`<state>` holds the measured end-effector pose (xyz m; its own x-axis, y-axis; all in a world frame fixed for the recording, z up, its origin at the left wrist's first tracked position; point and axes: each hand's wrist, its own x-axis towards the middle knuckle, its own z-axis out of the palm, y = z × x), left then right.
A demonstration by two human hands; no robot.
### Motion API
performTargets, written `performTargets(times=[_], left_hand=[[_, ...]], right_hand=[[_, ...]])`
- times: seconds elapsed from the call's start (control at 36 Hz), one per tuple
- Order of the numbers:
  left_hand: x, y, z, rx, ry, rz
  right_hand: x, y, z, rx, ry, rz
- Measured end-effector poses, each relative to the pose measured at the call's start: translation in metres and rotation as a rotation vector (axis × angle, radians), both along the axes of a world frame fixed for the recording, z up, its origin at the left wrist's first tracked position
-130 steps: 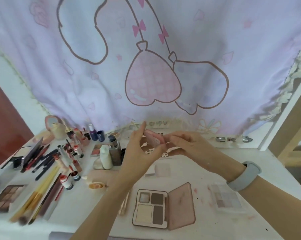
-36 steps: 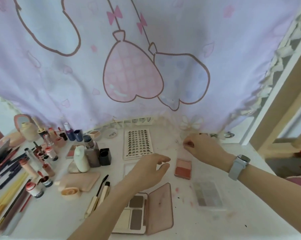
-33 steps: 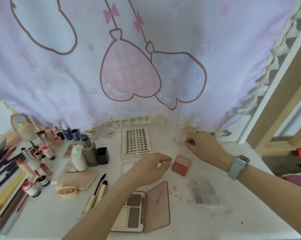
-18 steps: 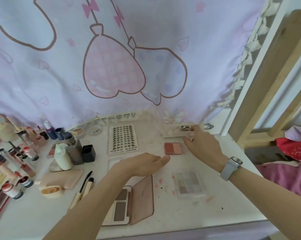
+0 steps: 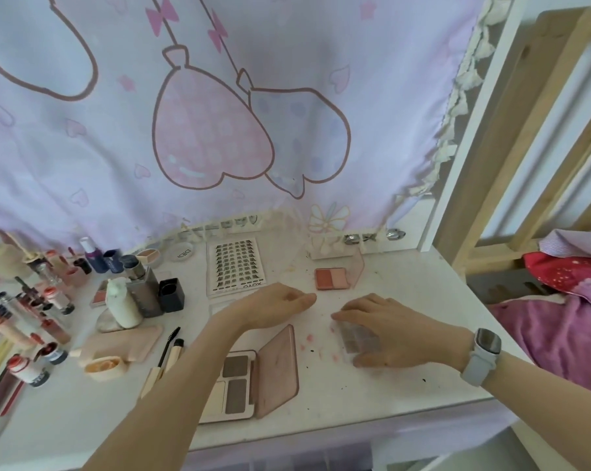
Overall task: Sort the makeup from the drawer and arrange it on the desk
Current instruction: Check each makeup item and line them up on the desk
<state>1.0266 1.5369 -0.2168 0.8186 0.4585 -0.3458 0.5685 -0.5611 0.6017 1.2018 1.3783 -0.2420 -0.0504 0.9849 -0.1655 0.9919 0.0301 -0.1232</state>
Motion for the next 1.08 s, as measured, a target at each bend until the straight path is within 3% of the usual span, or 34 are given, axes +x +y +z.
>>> performTargets(times=[0.08, 0.25, 0.33, 0.44, 0.58, 0.75, 0.92, 1.08], left_hand=[[-0.006, -0.003, 0.002, 0.014, -0.172, 0.069], [-0.018, -0.021, 0.016, -0.181, -0.552, 0.280], [-0.022, -0.034, 0.033, -0.389, -0.700, 0.355], [-0.028, -0.051, 0.055, -0.709, -0.770, 0.214], [-0.033, -0.059, 0.071, -0.811, -0.847, 0.125], [-0.034, -0.053, 0.070, -0.862, -1.067, 0.243], [-0.030, -0.057, 0.068, -0.757, -1.202, 0.284], [-0.023, -0.060, 0.063, -0.808, -1.238, 0.285]], right_hand=[[-0.005, 0.003, 0.003, 0.047, 0.086, -0.064], [-0.023, 0.004, 0.028, 0.377, 0.605, -0.205], [-0.037, 0.007, 0.044, 0.507, 0.801, -0.224], [-0.058, 0.011, 0.067, 0.605, 0.970, -0.162], [-0.076, 0.012, 0.085, 0.620, 0.982, -0.086], [-0.076, 0.000, 0.090, 0.660, 0.737, -0.067], [-0.086, -0.005, 0.098, 0.667, 0.824, -0.121], [-0.085, -0.004, 0.094, 0.662, 0.814, -0.205]])
